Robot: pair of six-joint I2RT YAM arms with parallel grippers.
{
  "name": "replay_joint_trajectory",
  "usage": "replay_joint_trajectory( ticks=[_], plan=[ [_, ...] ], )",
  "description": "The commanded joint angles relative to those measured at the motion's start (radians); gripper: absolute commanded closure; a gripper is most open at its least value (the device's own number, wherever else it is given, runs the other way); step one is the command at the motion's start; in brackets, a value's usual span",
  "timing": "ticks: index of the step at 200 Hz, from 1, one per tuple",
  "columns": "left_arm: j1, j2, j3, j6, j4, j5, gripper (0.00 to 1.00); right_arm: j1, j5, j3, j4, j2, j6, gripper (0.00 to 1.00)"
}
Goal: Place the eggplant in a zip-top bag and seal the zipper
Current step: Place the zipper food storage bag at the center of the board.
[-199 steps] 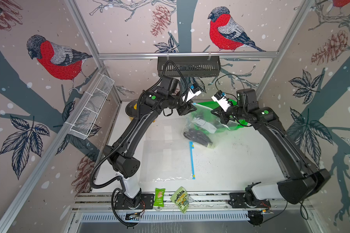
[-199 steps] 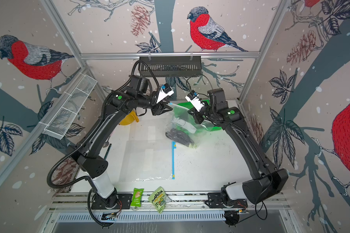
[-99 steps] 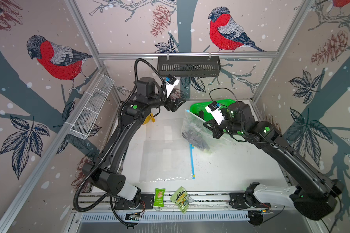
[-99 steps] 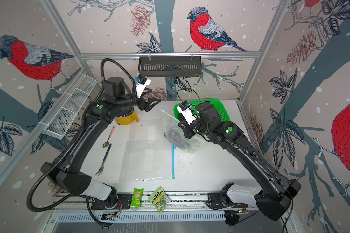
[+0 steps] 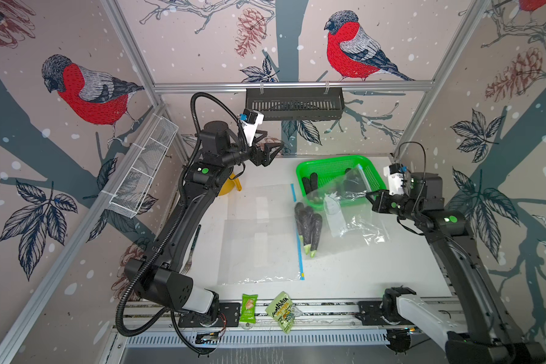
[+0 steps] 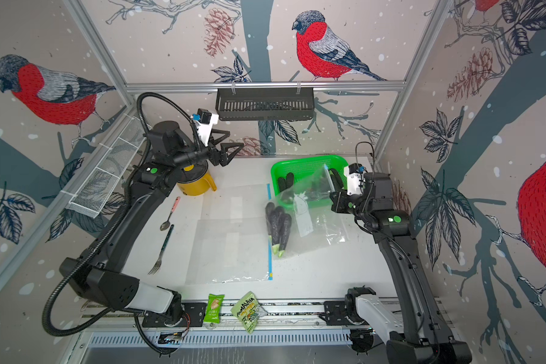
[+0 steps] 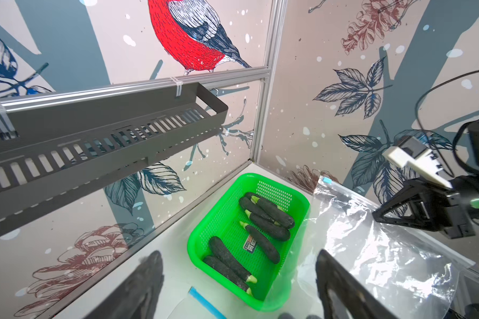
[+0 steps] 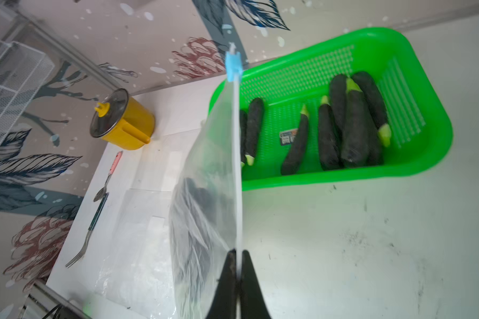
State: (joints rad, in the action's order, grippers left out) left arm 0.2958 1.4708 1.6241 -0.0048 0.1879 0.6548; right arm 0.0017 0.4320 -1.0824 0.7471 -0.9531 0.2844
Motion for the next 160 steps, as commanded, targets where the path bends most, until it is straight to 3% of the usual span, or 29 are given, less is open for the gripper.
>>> replay_joint_trajectory(
  ticks=[1, 40, 160],
  plan=[
    [-0.002, -0.01, -0.02, -0.024, -0.067, 0.039, 0.15, -0.116, 0.036, 0.081, 0.059, 0.036, -0.036, 0.99],
    [-0.002, -0.035, -0.077, -0.045, -0.115, 0.065, 0.15, -0.287, -0.072, 0.177, 0.048, 0.054, -0.058, 0.98],
    [-0.002, -0.076, -0.192, -0.06, -0.166, 0.092, 0.14, -0.481, -0.19, 0.29, -0.181, -0.046, 0.054, 0.93]
  ],
)
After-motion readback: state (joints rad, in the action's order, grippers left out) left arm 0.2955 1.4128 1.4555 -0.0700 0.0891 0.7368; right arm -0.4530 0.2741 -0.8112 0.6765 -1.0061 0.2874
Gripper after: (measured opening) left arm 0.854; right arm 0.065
